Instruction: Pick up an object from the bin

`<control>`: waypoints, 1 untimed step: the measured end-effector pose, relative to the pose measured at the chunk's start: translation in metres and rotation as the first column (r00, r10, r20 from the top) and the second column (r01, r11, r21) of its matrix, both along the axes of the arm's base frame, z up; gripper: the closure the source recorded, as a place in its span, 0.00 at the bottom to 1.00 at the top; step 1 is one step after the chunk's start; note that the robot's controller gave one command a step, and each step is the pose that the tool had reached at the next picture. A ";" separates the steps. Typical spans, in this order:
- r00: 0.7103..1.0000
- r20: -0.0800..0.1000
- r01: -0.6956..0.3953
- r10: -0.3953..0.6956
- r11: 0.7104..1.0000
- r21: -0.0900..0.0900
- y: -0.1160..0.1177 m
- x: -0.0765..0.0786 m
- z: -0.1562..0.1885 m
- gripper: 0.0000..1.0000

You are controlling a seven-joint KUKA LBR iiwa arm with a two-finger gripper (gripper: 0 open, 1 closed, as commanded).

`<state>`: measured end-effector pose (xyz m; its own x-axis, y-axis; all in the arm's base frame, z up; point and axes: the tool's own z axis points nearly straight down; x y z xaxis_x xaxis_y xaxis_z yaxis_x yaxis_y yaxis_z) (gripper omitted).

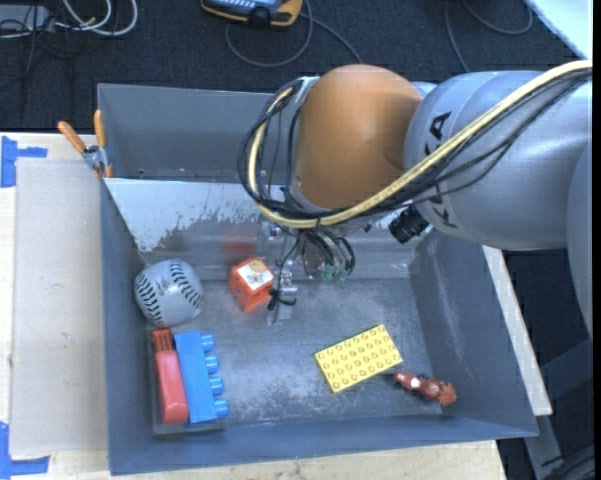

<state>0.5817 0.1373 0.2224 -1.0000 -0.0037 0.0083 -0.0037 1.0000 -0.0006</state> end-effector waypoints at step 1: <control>1.000 0.007 0.003 -0.003 1.000 0.001 -0.001 0.001 0.005 0.00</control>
Offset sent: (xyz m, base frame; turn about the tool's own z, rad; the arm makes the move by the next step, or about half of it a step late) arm 0.0351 -0.0546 -0.0995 -0.2188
